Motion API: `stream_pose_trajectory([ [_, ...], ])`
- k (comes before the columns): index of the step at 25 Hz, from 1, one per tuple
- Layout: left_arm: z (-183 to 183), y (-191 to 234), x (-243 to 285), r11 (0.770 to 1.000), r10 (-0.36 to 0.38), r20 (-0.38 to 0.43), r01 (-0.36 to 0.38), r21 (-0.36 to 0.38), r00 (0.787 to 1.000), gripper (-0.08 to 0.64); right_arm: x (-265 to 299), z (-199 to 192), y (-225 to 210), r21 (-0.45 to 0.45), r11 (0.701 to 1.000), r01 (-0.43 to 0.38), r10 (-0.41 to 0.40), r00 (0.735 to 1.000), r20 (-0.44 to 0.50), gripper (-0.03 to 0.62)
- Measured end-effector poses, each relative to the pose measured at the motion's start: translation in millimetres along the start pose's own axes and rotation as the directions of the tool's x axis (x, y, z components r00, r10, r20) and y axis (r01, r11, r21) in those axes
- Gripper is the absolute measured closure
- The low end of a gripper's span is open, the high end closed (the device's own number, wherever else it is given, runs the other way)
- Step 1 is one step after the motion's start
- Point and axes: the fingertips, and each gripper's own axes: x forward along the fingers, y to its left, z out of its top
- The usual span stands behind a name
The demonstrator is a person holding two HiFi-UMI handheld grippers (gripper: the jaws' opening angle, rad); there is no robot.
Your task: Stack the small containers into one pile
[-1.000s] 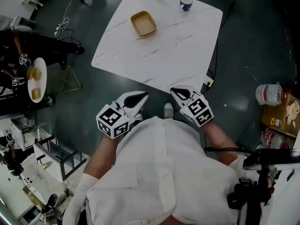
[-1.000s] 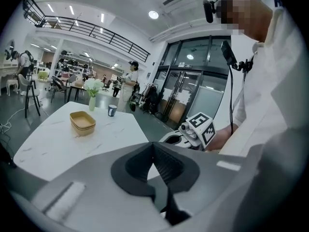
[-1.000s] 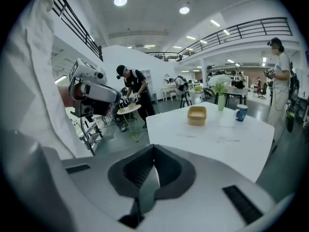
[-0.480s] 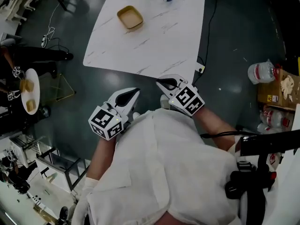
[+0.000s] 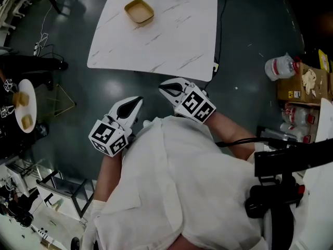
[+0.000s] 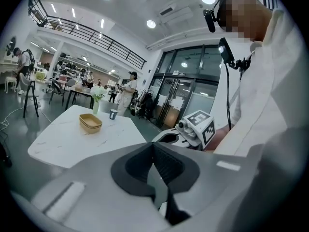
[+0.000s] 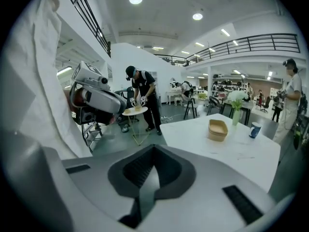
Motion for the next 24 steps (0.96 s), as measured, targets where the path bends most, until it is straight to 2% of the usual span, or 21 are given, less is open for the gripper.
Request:
stream_pose_trajectory([
  [24,-37,28,-113,0.999,0.047,0.047,-0.046,-0.024,0.998,0.553,61,31,94,-0.066,0.998,-0.023,0.021,0.999,-0.028,0.588],
])
